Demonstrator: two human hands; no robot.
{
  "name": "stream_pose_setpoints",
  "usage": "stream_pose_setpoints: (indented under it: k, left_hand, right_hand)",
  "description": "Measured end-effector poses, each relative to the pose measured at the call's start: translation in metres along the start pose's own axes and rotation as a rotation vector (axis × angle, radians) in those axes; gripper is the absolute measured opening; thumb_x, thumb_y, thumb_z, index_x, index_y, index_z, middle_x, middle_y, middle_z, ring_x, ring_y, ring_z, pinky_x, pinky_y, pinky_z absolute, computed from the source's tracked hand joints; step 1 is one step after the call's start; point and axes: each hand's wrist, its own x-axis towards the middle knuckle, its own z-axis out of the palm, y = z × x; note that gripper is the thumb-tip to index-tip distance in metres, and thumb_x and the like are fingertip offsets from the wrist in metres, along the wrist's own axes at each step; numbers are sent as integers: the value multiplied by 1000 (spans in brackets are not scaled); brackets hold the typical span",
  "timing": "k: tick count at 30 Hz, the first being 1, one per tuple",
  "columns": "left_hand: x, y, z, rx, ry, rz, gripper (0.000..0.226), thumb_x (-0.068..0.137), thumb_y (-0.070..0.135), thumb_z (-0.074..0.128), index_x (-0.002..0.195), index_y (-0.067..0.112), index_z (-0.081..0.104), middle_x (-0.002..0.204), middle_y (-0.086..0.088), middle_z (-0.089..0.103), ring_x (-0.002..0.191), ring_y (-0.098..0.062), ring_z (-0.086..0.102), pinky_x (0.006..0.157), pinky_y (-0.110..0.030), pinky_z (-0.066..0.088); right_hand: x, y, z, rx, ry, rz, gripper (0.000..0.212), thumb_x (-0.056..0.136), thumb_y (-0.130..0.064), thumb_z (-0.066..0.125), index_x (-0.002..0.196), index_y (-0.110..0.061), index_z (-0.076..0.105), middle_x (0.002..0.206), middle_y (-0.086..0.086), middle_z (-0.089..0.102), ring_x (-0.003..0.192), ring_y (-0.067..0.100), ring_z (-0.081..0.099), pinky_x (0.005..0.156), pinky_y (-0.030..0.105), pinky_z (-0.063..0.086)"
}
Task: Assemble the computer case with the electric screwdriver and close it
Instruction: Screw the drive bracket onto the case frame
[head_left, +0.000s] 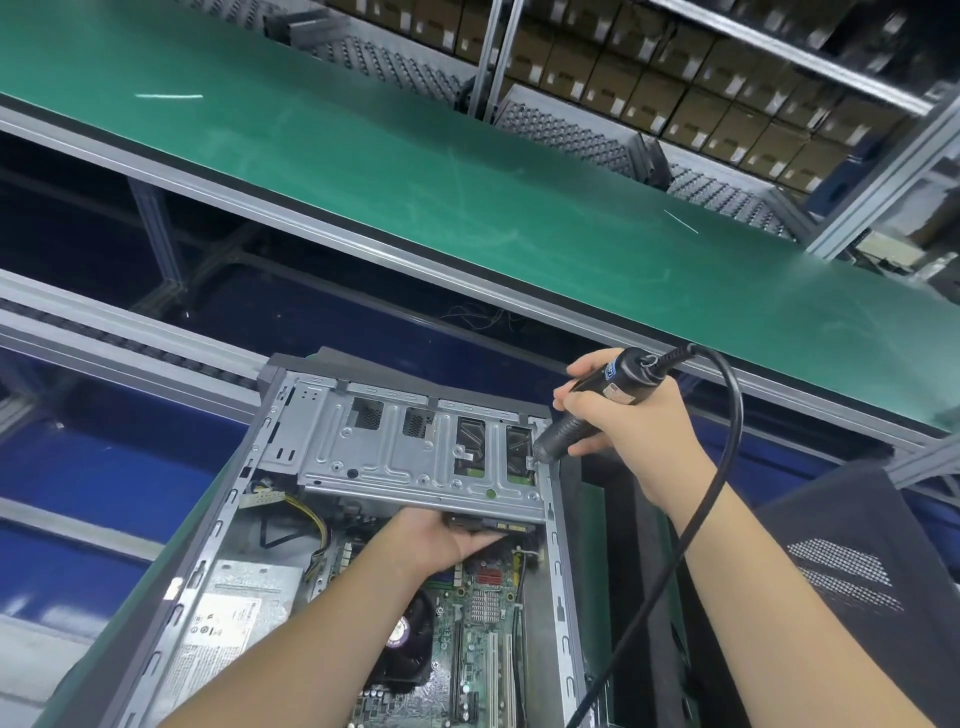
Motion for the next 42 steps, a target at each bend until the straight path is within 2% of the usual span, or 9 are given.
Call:
stream_pose_setpoints:
  k: [9,14,18,21,25,28,33,38,42]
  left_hand:
    - [-34,-28,8,186,357,239,27,110,8,38,126,-1,58,135,-26,60,111,-35,65,70,-51,63]
    - [-73,-58,35,419,605,432,30,107,12,47,132,-4,51,118,-18,66,104,-26,67,66,-37,59]
    - [-98,-98,69,1038,782,743,16,99,26,54,104,19,67,92,3,73,81,-7,68,59,-21,48]
    - [-98,-132,94,1695,654,882,13,94,32,58,87,29,69,82,16,70,78,1,63,61,-10,41]
    - [-79,-165,115,2845,418,724,22,93,36,55,99,26,74,99,5,72,100,-20,63,90,-33,41]
    - [-57,-194,117,3375,249,276,18,93,29,56,99,21,71,103,0,73,103,-24,64,93,-36,34]
    - [-9,-227,86,3422,294,-349,26,97,16,60,122,16,66,123,-2,69,117,-25,63,107,-38,34]
    - [12,-244,53,3376,422,-462,41,97,17,60,138,11,58,136,-7,64,128,-30,57,115,-47,29]
    - [15,-251,32,3352,441,-426,36,95,17,61,131,16,61,130,-4,65,120,-29,60,103,-41,36]
  right_hand:
    - [-29,-25,-29,247,35,-173,23,65,-30,84,86,-28,75,105,21,73,100,34,74,59,41,62]
    - [-52,1,-47,390,63,-164,18,86,-1,80,95,-15,74,105,35,64,99,39,72,57,38,62]
    - [-77,28,-72,501,60,-137,17,89,2,77,103,-6,70,98,35,63,85,21,69,60,37,63]
    - [-96,50,-94,568,70,-147,16,91,0,76,100,-12,71,87,28,59,83,16,69,62,38,64]
    - [-121,78,-114,679,133,-141,20,91,1,74,94,-19,70,88,37,54,87,26,65,63,41,64]
    - [-136,97,-118,747,180,-85,22,90,0,75,92,-21,71,91,23,61,89,27,67,63,42,63]
    - [-148,118,-114,833,208,5,19,87,0,79,94,-16,72,89,6,69,89,25,73,67,52,65]
    - [-155,131,-118,841,190,36,20,86,-2,79,87,-21,73,91,11,69,90,25,72,66,48,65]
    - [-157,140,-124,846,211,50,16,83,-9,79,90,-23,74,108,28,68,102,34,74,68,48,65]
